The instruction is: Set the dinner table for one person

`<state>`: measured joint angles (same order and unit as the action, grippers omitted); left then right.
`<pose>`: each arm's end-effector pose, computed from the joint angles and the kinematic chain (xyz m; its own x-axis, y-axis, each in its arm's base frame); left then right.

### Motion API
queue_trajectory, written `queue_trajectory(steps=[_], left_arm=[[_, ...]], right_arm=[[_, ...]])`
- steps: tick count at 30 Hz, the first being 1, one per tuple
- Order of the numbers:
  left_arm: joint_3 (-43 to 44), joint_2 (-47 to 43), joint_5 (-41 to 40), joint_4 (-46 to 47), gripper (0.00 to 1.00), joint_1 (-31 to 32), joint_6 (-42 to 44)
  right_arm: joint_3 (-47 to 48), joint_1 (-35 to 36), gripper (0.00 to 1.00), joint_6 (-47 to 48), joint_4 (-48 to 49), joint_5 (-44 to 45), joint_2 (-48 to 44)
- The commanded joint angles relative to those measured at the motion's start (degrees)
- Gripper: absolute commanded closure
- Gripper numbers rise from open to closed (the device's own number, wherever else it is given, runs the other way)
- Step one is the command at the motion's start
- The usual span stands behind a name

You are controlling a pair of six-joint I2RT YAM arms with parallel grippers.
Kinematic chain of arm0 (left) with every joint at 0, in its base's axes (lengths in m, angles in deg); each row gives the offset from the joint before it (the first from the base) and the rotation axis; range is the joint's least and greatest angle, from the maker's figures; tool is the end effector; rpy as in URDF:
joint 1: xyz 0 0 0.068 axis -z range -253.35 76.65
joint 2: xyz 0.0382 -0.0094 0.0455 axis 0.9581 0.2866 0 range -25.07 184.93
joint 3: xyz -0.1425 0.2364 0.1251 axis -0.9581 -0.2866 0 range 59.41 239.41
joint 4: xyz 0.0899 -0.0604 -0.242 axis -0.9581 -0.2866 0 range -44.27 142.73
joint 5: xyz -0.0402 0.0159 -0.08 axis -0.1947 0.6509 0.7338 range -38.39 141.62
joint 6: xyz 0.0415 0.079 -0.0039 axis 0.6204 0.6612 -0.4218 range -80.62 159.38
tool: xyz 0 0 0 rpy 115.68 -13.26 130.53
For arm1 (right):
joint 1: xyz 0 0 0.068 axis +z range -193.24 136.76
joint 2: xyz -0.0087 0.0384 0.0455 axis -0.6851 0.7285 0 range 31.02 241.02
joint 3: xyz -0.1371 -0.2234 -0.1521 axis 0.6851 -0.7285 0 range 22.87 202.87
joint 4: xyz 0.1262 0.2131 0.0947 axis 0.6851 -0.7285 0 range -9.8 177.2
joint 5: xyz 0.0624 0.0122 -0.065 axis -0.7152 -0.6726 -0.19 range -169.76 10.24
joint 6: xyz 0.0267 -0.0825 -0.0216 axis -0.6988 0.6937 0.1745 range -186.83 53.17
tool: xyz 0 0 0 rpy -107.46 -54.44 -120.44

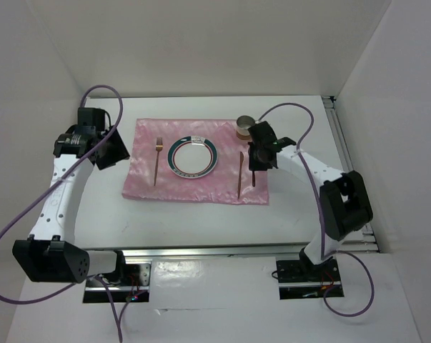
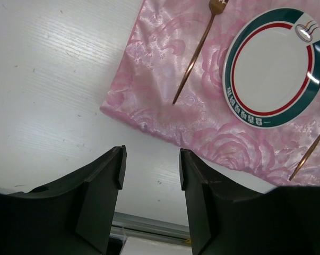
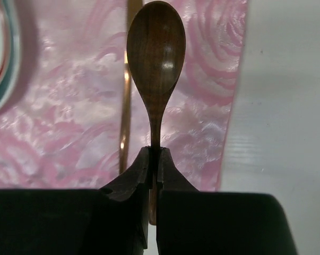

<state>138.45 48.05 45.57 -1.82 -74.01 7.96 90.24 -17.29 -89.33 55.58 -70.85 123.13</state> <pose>0.2769 0.0116 0.3664 -0.5981 -0.5253 -0.6052 -0.4604 0.8434 -0.2771 0.3351 0.1494 0.2316 -0.8275 0.0177 -0.5612 -0.0418 0.9948 0.0929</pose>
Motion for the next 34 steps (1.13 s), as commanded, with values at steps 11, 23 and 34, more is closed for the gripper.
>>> queue_trajectory(steps=[11, 23, 34], left_arm=[[-2.4, 2.1, 1.3, 2.1, 0.38, 0.1, 2.1], [5.1, 2.6, 5.2, 0.3, 0.38, 0.1, 2.1], [12.9, 2.5, 10.1, -0.3, 0.38, 0.1, 2.1]], right_arm=[[4.2, -3.3, 0.55, 0.5, 7.4, -1.0, 12.6], [12.1, -5.7, 0.0, -6.6, -4.8, 17.2, -5.2], [-0.8, -19.4, 0.0, -12.7, -6.4, 19.5, -23.0]])
